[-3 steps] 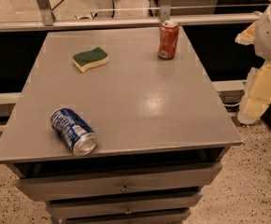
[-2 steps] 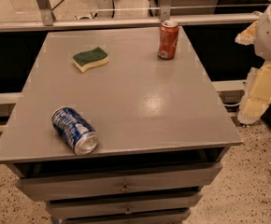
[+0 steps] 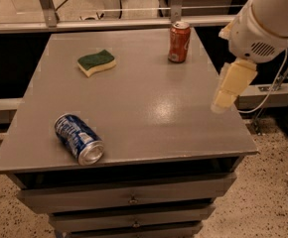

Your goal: Move sponge near coke can

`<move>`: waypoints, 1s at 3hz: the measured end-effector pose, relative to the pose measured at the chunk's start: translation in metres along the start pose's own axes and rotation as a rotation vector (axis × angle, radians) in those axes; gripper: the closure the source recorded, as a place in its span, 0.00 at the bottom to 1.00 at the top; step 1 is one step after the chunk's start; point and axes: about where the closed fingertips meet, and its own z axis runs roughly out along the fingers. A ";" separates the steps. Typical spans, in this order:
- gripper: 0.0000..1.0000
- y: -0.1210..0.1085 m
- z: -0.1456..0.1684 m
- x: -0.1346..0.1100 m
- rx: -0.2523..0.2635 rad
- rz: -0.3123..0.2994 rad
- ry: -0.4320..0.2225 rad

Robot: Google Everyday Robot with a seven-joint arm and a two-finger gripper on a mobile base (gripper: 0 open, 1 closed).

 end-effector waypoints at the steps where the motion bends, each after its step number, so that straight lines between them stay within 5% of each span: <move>1: 0.00 -0.047 0.044 -0.048 0.067 -0.028 -0.080; 2: 0.00 -0.082 0.072 -0.084 0.125 -0.058 -0.148; 3: 0.00 -0.082 0.072 -0.084 0.125 -0.058 -0.148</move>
Offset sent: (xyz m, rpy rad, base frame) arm 0.1631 0.0962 -0.0150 0.1219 -0.2377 0.0946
